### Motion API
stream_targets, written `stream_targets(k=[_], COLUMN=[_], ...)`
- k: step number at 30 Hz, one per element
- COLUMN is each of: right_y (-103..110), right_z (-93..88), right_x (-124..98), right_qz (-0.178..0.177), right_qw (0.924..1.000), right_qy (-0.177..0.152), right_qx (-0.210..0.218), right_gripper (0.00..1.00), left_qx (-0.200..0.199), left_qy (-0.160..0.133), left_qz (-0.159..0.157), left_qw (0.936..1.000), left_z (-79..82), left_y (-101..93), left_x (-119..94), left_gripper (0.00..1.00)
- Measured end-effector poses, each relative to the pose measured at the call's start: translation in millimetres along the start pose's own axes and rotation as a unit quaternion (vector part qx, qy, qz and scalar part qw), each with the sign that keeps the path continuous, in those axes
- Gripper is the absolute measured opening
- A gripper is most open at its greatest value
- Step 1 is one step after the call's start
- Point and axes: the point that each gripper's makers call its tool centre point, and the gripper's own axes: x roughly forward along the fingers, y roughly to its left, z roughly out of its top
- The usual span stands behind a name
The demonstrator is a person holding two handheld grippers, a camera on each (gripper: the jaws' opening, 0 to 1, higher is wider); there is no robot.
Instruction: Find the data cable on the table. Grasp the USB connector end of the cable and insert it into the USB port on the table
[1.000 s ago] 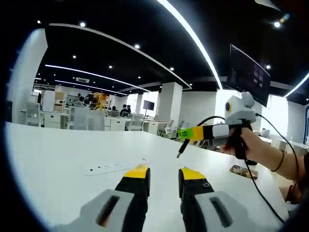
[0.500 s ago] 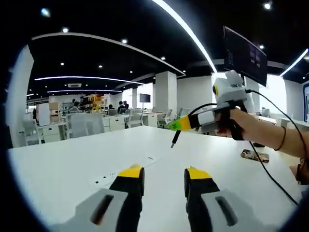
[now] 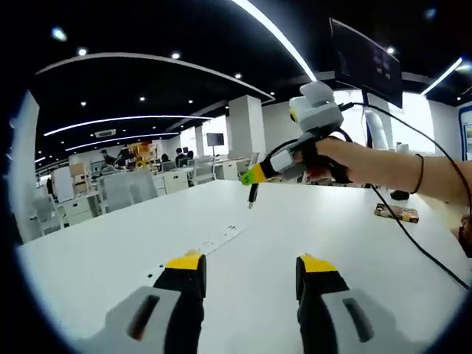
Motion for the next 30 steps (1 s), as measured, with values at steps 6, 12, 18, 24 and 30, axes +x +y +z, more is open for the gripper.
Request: stream_targets(k=[6, 12, 18, 24, 30], right_y=[-12, -25, -44, -50, -54], right_z=[-6.6, -13.8, -16.3, -24.0, -32.4], right_x=[26, 46, 61, 73, 85], right_qz=[-0.019, -0.034, -0.051, -0.059, -0.066], right_qw=[0.9996, 0.9988, 0.9978, 0.9972, 0.9964], right_qy=[0.022, 0.035, 0.039, 0.044, 0.049], right_qx=[-0.004, 0.003, 0.012, 0.013, 0.016], right_gripper=[0.08, 0.08, 0.08, 0.08, 0.08], left_qx=[-0.009, -0.038, -0.024, -0.015, -0.017], left_qy=[0.001, -0.008, -0.002, 0.000, 0.001], left_qz=[-0.003, 0.004, 0.009, 0.004, 0.002], left_qw=[1.0000, 0.9993, 0.9997, 0.9999, 0.9998], left_z=[-3.3, -1.6, -1.6, 0.2, -0.8], left_y=[6.4, 17.0, 20.7, 15.2, 22.8], left_x=[0, 2, 14, 24, 30], left_gripper=[0.50, 0.53, 0.55, 0.56, 0.56])
